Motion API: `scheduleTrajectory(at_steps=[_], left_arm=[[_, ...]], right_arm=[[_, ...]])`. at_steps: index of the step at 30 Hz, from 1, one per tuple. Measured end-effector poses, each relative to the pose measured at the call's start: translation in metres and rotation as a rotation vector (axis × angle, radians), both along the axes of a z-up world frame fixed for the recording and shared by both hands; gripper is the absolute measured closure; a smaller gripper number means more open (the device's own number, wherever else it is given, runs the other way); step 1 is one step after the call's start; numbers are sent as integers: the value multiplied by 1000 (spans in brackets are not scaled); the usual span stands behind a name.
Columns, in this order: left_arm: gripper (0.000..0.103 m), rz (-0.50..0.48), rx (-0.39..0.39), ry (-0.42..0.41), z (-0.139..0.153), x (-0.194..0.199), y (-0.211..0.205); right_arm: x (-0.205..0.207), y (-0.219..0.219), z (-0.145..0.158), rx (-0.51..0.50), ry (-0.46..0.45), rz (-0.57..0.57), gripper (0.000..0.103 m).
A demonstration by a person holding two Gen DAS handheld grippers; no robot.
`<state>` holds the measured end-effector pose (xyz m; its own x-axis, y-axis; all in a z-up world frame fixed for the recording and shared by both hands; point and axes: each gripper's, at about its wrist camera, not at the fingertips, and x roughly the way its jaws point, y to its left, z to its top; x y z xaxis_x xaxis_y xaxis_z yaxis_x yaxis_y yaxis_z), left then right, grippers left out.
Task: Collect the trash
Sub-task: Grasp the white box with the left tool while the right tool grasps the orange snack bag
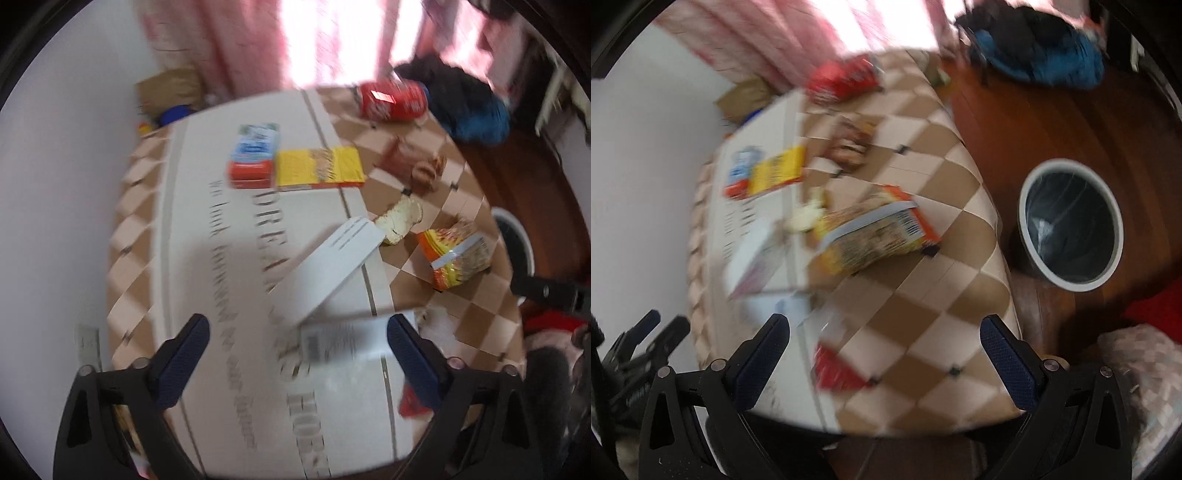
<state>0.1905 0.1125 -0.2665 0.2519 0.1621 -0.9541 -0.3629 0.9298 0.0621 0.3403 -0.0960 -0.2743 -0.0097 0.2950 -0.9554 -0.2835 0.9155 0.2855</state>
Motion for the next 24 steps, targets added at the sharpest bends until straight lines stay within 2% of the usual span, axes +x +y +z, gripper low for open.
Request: scheduleTrajectory(at_steps=[1,3,4,6,8,10,13,15,19,22,24], left_arm=[[24,-30,-13,21,-9,11,0],[30,-98,-46,63,-28,34,-2],[38,-127,-54,79,-38,45,-3],[50,-162,-30,121,-53,58,-3],[56,-182,-16,128,-58,63,-2],[67,-156,-58,107,-55,62,6],[68,-69,-74,89,-51,55,18],[68,-23,-74,79,-50,47,26],[68,9,-78,76,-57,38,37],[72,25,-64,64,-56,34,37],[72,28,-37,55,-51,30,35]], right_arm=[[8,4,-11,-1,7,-15,0],[19,12,-23,-18,0,-18,0],[24,17,-28,-21,-7,-16,0],[33,28,-36,-27,-10,-3,0],[38,37,-41,-32,-19,18,1],[44,45,-46,-46,-31,44,2],[46,56,-52,-47,-36,81,5],[43,60,-57,-47,-31,105,12],[36,66,-65,-44,-41,126,16],[30,67,-61,-34,-75,135,31],[27,68,-59,-32,-86,133,47]])
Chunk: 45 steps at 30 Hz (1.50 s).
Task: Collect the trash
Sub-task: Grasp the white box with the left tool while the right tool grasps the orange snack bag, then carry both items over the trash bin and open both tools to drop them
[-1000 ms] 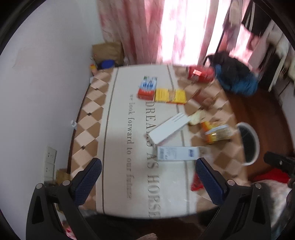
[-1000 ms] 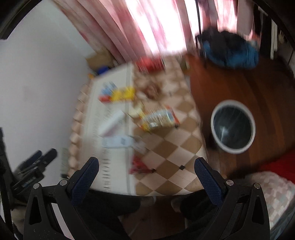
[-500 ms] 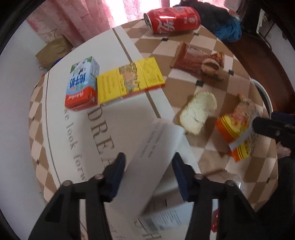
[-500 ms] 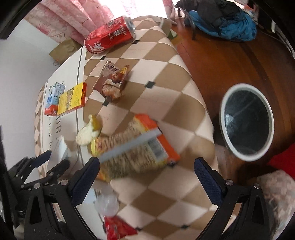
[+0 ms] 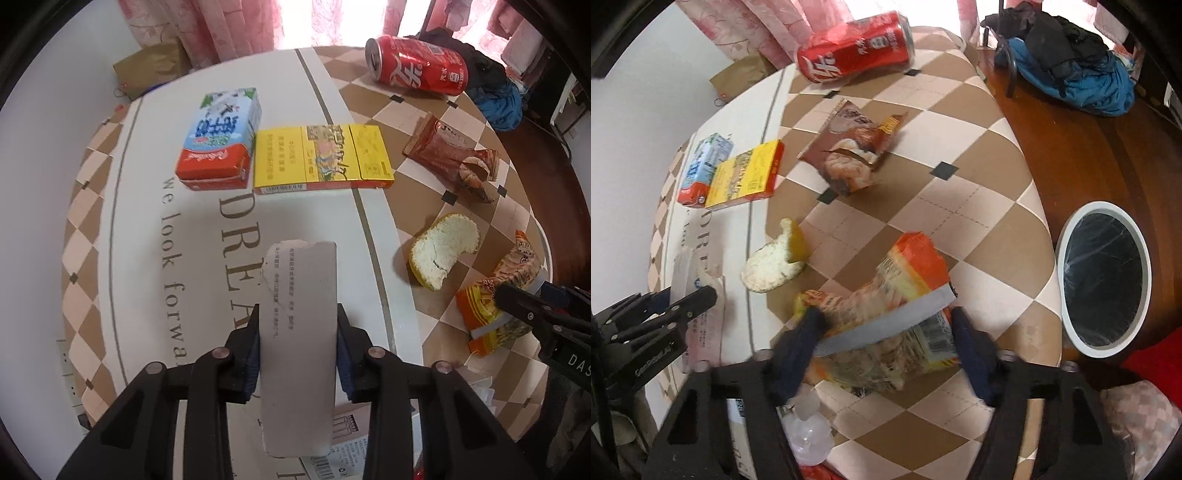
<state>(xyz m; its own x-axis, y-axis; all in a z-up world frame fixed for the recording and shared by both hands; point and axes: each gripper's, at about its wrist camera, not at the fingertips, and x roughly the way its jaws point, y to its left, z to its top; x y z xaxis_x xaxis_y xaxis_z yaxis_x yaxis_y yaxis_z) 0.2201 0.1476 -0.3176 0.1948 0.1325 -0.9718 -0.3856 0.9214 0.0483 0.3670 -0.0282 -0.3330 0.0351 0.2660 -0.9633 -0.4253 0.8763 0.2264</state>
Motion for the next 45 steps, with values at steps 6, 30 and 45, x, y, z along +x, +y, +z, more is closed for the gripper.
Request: scheduleTrajectory(at_steps=[6,30,45], left_arm=[[73,64,85,-47,26,-22,-3],[73,222,224,-377,159,-51,-58],[73,-87,-64,-425,160,97,-219]], right_arm=[[-5,-7,14,22,-26,-16,69],[-42,-53,163,187,-298,-43,70],[45,-266,186,153,-366,-328,70]])
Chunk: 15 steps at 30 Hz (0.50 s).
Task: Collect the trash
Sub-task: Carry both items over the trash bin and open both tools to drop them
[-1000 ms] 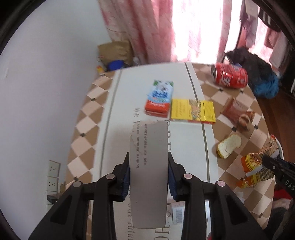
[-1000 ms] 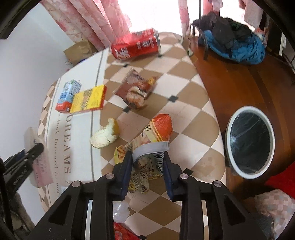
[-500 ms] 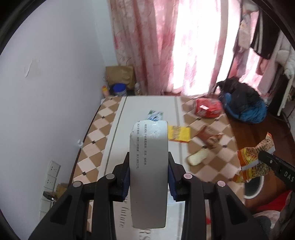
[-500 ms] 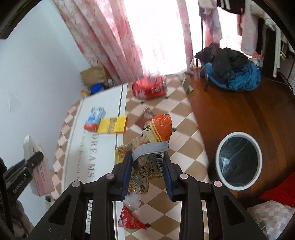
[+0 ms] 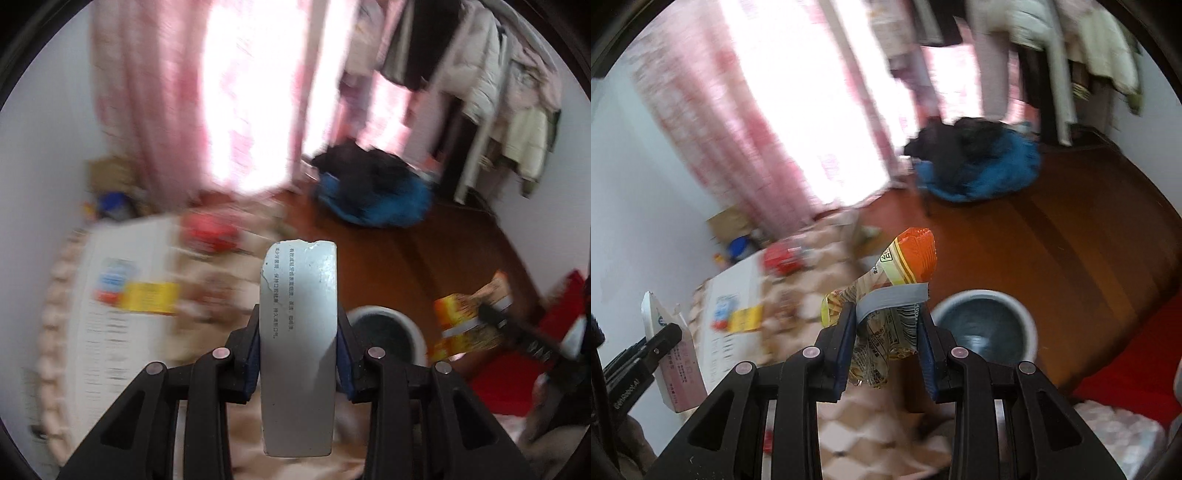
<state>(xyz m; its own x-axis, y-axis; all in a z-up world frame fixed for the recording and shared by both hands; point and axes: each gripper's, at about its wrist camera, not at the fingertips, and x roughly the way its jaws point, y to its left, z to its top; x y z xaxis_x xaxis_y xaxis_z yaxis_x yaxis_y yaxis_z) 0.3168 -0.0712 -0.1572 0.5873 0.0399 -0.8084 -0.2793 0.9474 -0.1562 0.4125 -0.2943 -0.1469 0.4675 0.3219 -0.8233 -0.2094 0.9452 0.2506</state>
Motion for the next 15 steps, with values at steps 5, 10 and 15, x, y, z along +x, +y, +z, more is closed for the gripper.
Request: scheduleTrajectory(at_steps=[5,10,15], left_arm=[[72,-107,-185,144,-75,82,-49],[72,-162,-250,312,-156,145,-80],[43,-155,-244,426,-213,177,-88]], right_arm=[[39,-73,-68,-15,141,-106,70],[72,-120,-150,-7,290,-171,70],[97,-137,-224,-41,390,-178,70]])
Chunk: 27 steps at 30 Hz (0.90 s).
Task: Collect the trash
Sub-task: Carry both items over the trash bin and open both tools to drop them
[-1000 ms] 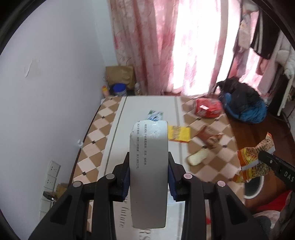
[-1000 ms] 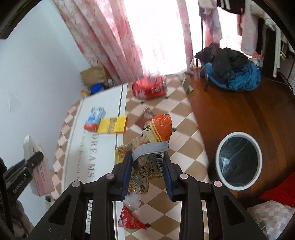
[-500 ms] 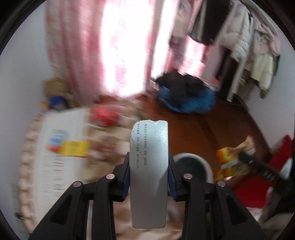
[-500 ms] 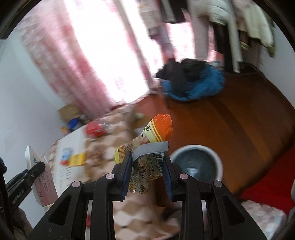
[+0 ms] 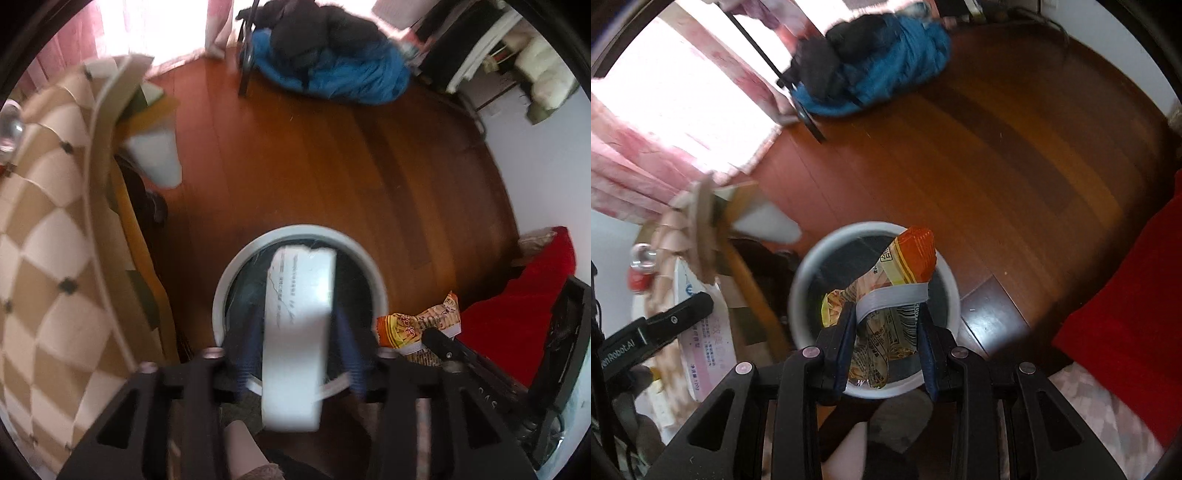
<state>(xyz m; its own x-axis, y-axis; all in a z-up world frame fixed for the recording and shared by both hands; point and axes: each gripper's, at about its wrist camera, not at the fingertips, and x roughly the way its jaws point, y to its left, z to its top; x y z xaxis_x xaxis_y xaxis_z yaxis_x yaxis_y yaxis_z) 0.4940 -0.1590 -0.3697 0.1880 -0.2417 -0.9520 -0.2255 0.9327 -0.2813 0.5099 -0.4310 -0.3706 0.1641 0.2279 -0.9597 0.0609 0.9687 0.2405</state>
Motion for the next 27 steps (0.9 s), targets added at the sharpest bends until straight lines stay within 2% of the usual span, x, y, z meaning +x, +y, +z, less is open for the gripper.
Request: scheduleTrajectory(at_steps=[1,3,4,6,7,9,11,15,19,27], left_arm=[[24,-1,9,15,-8,4,-1],[13,-5,37,26,-18,4,-3],[11,-11,59,32,-21,3,-4],[9,-18,107,38,-23,-1,-10],[7,-13,143,40,-24,0,-10],[6,-24,178,45,-28,-6,-10],[6,-39,229,45,-31,-10,-11],[6,-63,269,55,-37,-18,-15],[5,-80,288,47,-34,-25,-20],[6,-86,287,12,-8,-34,-26]], right_arm=[[3,0,-11,-12,17,4,70],[8,1,-36,-15,65,28,66],[8,3,-45,-24,88,40,60],[7,5,-59,-39,120,58,36],[6,7,-64,-49,129,71,30],[1,8,-71,-74,142,95,8],[-3,8,-77,-95,157,102,1],[-8,17,-83,-170,159,118,1],[-8,24,-84,-195,170,121,0],[-9,24,-57,-226,146,126,0]])
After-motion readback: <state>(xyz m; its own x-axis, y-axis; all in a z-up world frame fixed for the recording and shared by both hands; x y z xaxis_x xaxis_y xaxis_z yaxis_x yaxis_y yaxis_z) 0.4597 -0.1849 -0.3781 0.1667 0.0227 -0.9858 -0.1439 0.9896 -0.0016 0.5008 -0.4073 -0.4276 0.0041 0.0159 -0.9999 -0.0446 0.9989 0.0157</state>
